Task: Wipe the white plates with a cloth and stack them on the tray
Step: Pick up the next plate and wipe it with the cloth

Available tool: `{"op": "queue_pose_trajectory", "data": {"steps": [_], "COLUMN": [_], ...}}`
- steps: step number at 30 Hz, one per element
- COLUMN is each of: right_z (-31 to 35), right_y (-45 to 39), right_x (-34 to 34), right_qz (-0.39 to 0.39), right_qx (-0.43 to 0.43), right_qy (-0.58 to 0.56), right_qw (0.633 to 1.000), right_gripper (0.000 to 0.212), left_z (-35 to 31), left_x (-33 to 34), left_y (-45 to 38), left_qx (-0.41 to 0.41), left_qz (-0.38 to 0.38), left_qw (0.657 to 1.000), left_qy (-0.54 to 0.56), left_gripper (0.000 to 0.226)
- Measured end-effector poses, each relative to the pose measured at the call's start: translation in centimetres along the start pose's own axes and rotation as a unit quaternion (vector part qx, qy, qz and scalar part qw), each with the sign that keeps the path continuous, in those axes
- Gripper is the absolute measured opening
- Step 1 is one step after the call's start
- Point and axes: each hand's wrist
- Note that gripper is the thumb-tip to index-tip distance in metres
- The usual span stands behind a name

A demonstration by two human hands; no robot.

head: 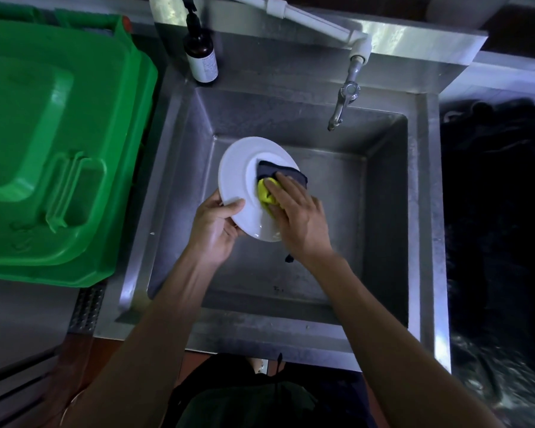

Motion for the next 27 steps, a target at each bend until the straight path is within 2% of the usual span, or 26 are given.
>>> {"op": "queue_pose_trajectory", "data": {"steps": [10, 13, 16, 20, 24, 27], "right_z": [3.2, 3.5, 3.4, 2.7, 2.1, 1.7], "right_y": [1.8, 2.8, 3.2, 3.5, 3.5, 2.7], "right_x": [1.2, 2.3, 3.2, 3.5, 2.9, 2.0], "right_qz": [-0.037, -0.059, -0.095, -0.095, -0.101, -0.126], "right_qx": [-0.016, -0.027, -0.016, -0.027, 0.022, 0.057], "right_qy": [-0.024, -0.01, 0.012, 0.016, -0.047, -0.132], "right_qw": [0.999, 0.998, 0.995, 0.995, 0.993, 0.982], "right_gripper": [0.04, 0.039, 0.046, 0.055, 0.053, 0.039], "left_z": [-0.5, -0.6, -0.5, -0.2, -0.2, -0.5], "left_x": [0.5, 0.8, 0.9, 0.6, 0.3, -0.2], "left_y": [-0.2, -0.5, -0.4, -0.2, -0.1, 0.0], "left_qx": [-0.013, -0.012, -0.012, -0.018, -0.016, -0.001], "left_qz": [-0.042, -0.053, -0.054, -0.048, -0.058, -0.061], "left_qw": [0.996, 0.992, 0.992, 0.991, 0.985, 0.982], "left_qy": [0.081, 0.11, 0.115, 0.126, 0.164, 0.18], "left_gripper": [0.033, 0.037, 0.041, 0.044, 0.048, 0.04]}}
Point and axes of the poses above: each hand's wrist, its own y-axis away from the middle knuckle, its own x-axis out of the palm, z = x × y, and after that the axes turned 3 degrees about -z, right-handed
